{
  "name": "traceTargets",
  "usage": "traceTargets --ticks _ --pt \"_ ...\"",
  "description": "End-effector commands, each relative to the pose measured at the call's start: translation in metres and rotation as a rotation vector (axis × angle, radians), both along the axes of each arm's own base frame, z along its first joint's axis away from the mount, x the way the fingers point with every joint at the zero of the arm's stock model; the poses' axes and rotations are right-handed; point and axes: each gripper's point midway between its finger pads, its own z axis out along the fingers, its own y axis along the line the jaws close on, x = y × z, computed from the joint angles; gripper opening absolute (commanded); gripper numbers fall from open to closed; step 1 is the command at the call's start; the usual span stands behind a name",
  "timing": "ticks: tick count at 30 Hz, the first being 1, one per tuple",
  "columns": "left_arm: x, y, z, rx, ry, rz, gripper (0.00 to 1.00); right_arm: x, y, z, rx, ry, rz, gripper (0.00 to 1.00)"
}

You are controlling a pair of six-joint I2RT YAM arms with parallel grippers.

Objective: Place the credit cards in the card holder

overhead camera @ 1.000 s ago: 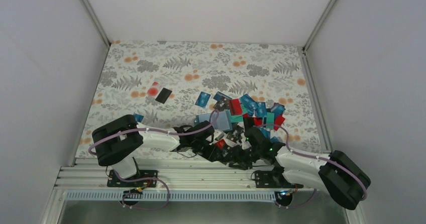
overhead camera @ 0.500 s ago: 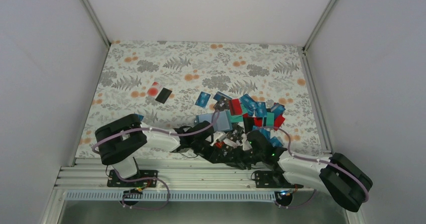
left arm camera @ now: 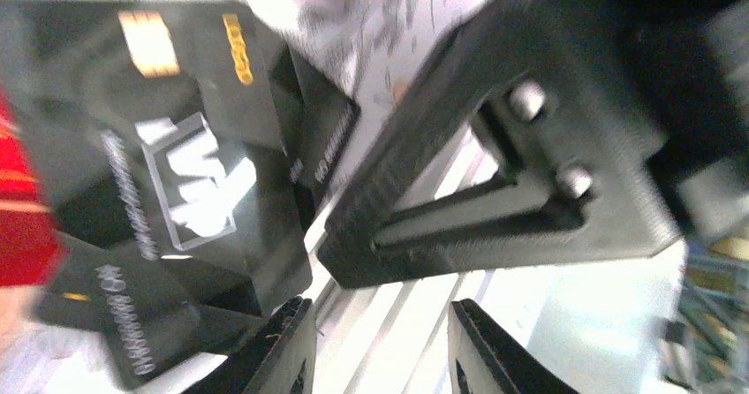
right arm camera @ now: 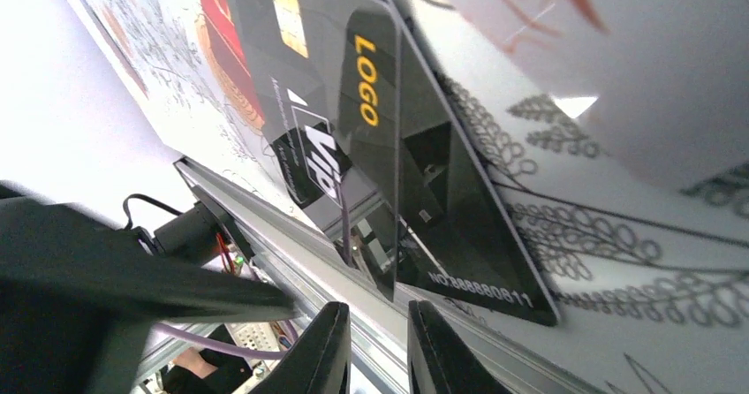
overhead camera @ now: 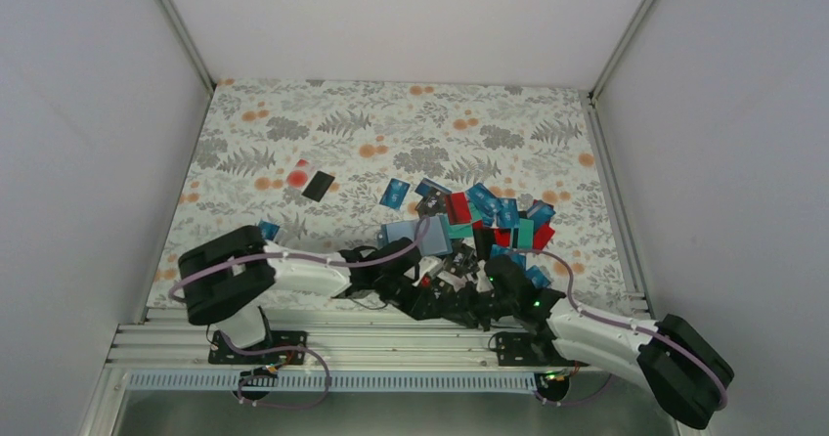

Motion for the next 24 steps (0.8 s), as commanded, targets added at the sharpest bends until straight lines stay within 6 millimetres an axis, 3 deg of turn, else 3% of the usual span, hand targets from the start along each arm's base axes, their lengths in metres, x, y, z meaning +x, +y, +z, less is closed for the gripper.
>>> traceTargets --ticks 1,6,11,14,18,24 --pt "0.041 0.008 0.029 0.085 -0.190 0.103 0.39 -0.018 -0.022 -0.022 -0.143 0.084 0.024 0.21" --pt "0.062 0.025 0.003 0.207 -0.224 0.146 0.41 -0.025 -0.025 -0.026 -0.163 0.100 0.059 0.35" --pt "0.065 0.015 -0.015 0.201 -0.221 0.115 0.43 -0.020 -0.021 -0.027 -0.146 0.087 0.045 0.51" --pt "0.054 0.008 -0.022 0.173 -0.163 0.068 0.44 -0.016 -0.019 -0.028 -0.141 0.083 0.027 0.62" --pt "0.034 0.007 -0.022 0.141 -0.095 0.025 0.45 -0.013 -0.020 -0.033 -0.154 0.086 0.003 0.67" --pt "-0.007 0.006 -0.012 0.026 0.043 -0.056 0.45 -0.008 -0.018 -0.040 -0.158 0.088 -0.017 0.64"
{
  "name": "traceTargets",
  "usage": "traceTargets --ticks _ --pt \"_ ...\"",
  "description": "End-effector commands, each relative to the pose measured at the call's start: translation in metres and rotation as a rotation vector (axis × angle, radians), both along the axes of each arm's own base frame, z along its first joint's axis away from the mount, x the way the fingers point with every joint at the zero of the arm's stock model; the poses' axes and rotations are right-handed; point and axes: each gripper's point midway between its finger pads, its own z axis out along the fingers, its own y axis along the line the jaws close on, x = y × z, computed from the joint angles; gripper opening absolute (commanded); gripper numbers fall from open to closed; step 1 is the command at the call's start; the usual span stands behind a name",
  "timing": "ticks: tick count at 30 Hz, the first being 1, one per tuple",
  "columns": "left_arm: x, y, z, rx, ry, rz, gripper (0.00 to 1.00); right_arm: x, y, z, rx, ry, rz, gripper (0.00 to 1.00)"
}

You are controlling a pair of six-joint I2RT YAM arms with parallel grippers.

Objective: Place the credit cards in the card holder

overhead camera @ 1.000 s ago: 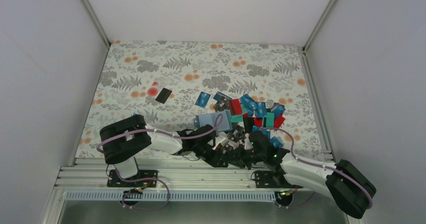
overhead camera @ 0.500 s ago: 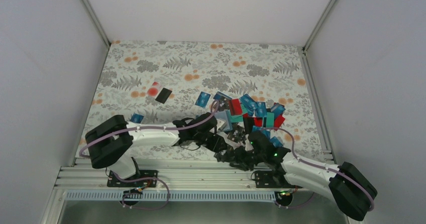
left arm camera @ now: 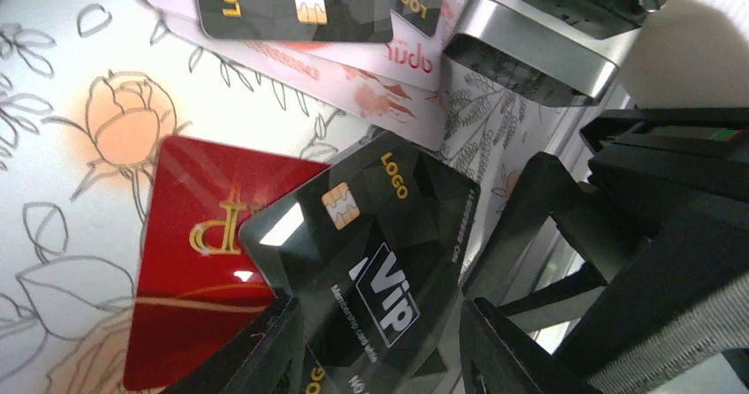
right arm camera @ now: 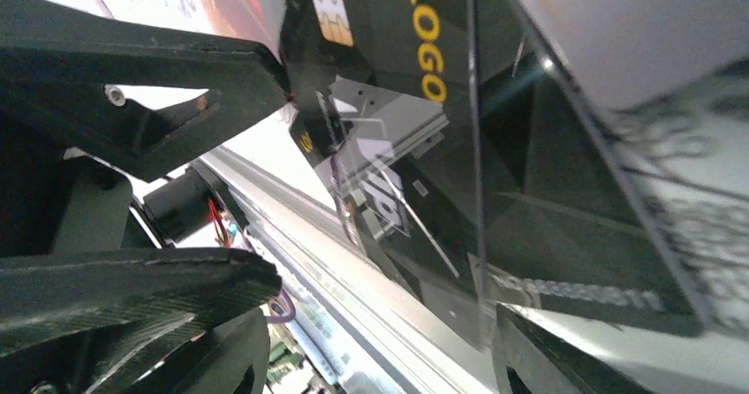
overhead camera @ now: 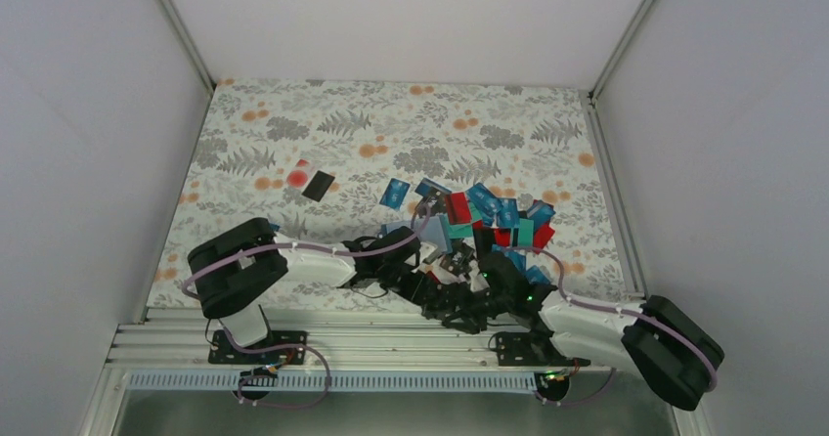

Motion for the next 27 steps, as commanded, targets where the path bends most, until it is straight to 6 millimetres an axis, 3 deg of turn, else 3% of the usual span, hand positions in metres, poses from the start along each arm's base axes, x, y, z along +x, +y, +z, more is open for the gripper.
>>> traceTargets --ticks 1,7,15,17,21,27 --pt "-0.055 0.004 -0.001 -0.052 0.176 -0.125 0.45 -0.001 -0.024 -0.040 -0.156 0.053 -0.091 0.62" --pt "-0.062 0.007 -0.004 -0.086 0.221 -0.105 0.45 0.000 -0.023 -0.039 -0.152 0.042 -0.084 0.39" --pt "-0.056 0.006 -0.004 -0.071 0.202 -0.082 0.45 0.003 -0.026 -0.032 -0.159 0.027 -0.099 0.09" --pt "-0.047 0.008 0.001 -0.049 0.163 -0.046 0.44 0.004 -0.027 -0.026 -0.159 0.017 -0.096 0.04" --pt "-0.014 0.016 0.028 -0.021 0.047 0.059 0.44 0.010 -0.031 -0.010 -0.179 -0.039 -0.060 0.04" --pt "0.040 0.046 0.075 -0.033 -0.107 0.227 0.46 0.024 -0.028 0.021 -0.194 -0.136 0.032 0.04"
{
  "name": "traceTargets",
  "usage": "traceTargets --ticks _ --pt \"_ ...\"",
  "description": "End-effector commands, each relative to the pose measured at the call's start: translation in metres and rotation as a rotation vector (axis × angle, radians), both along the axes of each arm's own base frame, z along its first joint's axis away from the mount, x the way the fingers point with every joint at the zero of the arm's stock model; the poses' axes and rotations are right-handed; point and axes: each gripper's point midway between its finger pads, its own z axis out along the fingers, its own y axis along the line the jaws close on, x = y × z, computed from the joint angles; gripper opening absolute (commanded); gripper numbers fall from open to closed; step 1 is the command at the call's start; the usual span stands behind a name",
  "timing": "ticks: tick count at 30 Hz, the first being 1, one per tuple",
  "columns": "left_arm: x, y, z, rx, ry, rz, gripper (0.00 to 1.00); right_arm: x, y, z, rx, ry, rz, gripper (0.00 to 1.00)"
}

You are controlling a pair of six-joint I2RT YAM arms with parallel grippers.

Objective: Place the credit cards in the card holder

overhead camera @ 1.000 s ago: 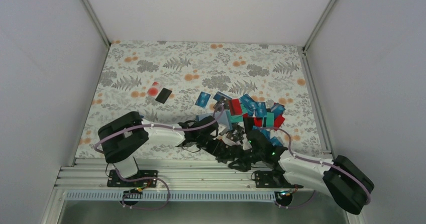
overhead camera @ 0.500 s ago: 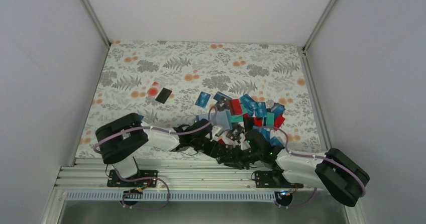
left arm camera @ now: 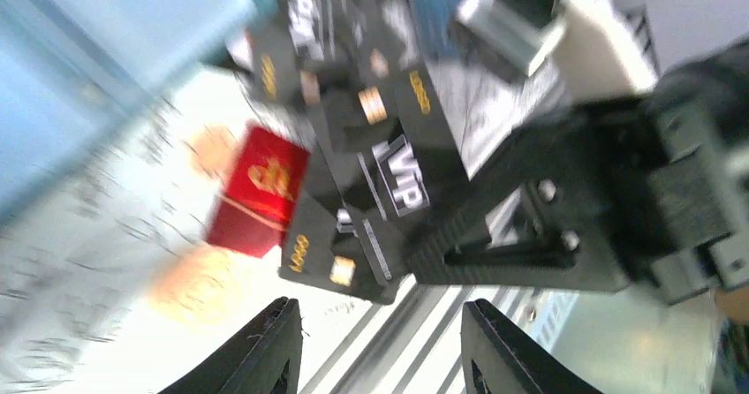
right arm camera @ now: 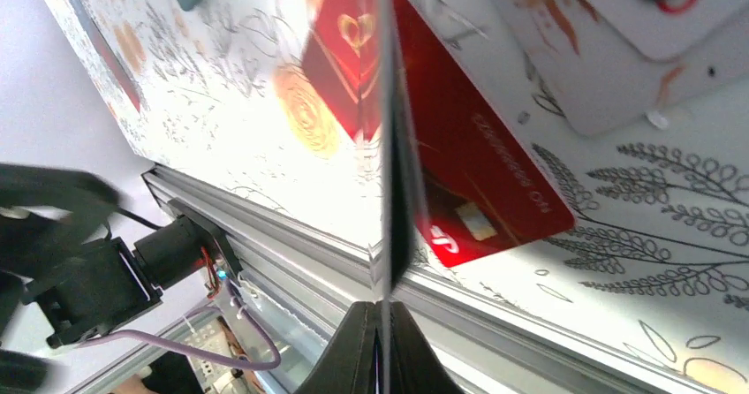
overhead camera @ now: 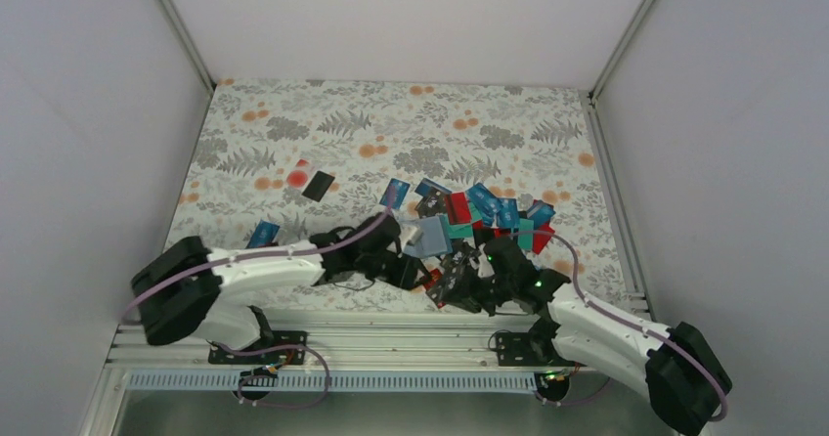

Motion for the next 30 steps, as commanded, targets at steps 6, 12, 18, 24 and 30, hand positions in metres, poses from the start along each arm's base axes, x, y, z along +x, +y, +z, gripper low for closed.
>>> traceTargets --ticks 6,12,18,24,30 --pt "0.066 0.045 0.050 -0.015 -0.186 0.190 0.49 0.037 0.002 0.036 -0.095 -0.180 0.156 0.04" --pt "0.080 0.051 0.082 -0.156 -0.223 0.183 0.54 0.068 0.033 0.083 0.043 -0.380 0.271 0.04" --pt "0.089 0.060 0.103 -0.283 -0.248 0.163 0.60 0.085 0.050 0.122 0.124 -0.540 0.367 0.04" --pt "0.081 0.057 0.120 -0.438 -0.244 0.103 0.61 0.085 0.061 0.152 0.222 -0.641 0.431 0.04" --pt "0.071 0.053 0.139 -0.547 -0.276 0.043 0.62 0.075 0.067 0.170 0.311 -0.675 0.492 0.04"
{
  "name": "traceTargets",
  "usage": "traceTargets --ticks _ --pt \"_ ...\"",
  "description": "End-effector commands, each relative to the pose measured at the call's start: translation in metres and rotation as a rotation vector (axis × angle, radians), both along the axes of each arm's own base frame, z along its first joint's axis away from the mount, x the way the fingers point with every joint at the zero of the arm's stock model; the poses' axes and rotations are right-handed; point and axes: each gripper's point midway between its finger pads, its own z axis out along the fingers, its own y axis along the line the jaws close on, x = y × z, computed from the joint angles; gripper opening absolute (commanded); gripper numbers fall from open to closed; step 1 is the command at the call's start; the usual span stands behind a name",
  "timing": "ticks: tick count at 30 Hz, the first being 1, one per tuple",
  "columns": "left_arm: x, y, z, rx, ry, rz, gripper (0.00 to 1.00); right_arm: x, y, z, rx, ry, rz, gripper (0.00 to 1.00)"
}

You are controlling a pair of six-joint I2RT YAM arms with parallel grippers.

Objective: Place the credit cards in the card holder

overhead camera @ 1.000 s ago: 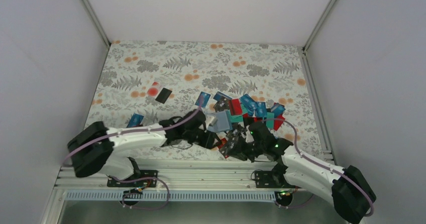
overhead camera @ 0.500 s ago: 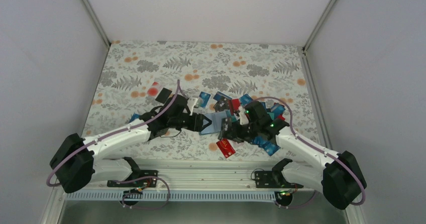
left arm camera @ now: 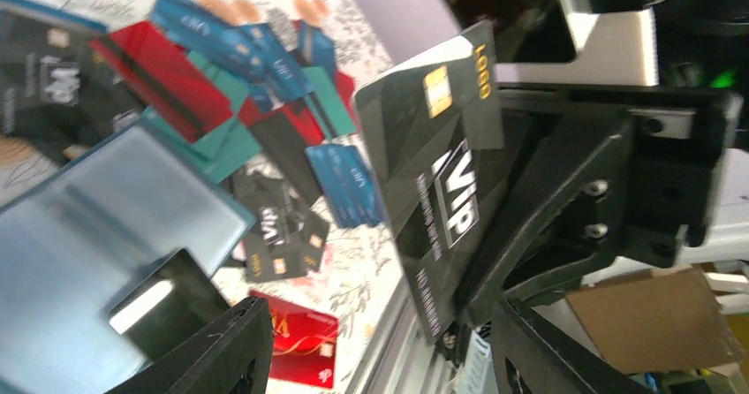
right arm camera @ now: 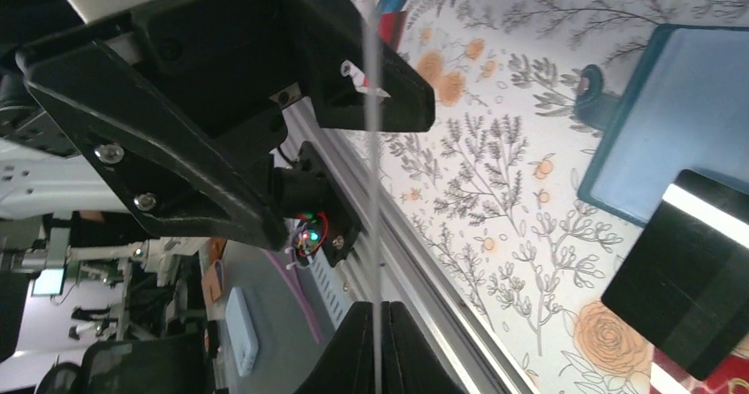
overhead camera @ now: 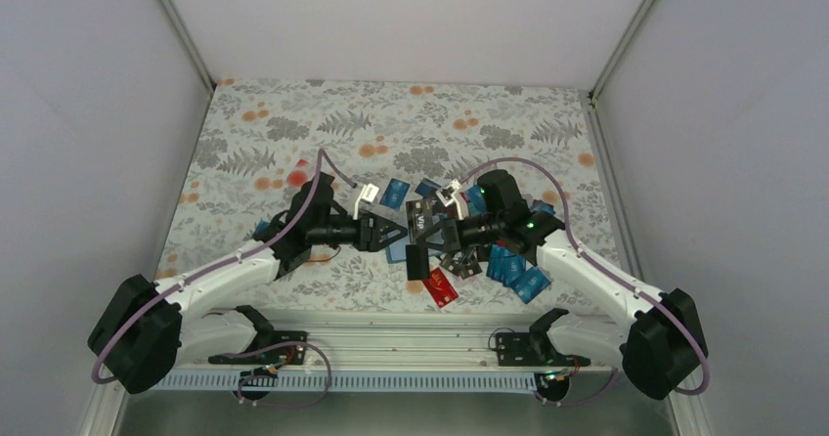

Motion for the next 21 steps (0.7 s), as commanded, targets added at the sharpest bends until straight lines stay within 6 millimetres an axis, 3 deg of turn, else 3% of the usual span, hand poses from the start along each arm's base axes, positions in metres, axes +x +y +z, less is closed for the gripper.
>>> traceTargets --ticks 1,5,9,13,15,17,19,20,21 --pt "-0.010 -0.007 0.036 -0.145 -0.095 -0.081 0.62 -0.008 0.008 0.028 0.111 -0.069 0.107 0.04" --pt "-0.011 -0.011 0.040 -0.182 -0.098 -0.105 0.60 -0.015 0.011 0.037 0.164 -0.077 0.157 0.04" --pt "-0.008 -0.015 0.045 -0.207 -0.097 -0.111 0.51 -0.019 0.012 0.044 0.192 -0.098 0.185 0.04" --pt "-0.008 -0.018 0.050 -0.233 -0.103 -0.124 0.25 -0.019 0.013 0.044 0.195 -0.104 0.197 0.04" --pt "-0.007 -0.018 0.050 -0.233 -0.100 -0.120 0.06 -0.018 0.013 0.044 0.189 -0.111 0.198 0.04" --pt "-0.006 -0.018 0.049 -0.230 -0.096 -0.113 0.03 -0.012 0.013 0.045 0.165 -0.125 0.180 0.17" --pt "-0.005 -0.017 0.051 -0.230 -0.098 -0.103 0.02 -0.001 0.011 0.045 0.122 -0.157 0.128 0.51" --pt "-0.005 -0.016 0.051 -0.227 -0.099 -0.098 0.02 0.006 0.009 0.045 0.099 -0.173 0.093 0.61" --pt "-0.005 -0.015 0.052 -0.226 -0.101 -0.093 0.02 0.012 0.007 0.045 0.089 -0.182 0.065 0.65"
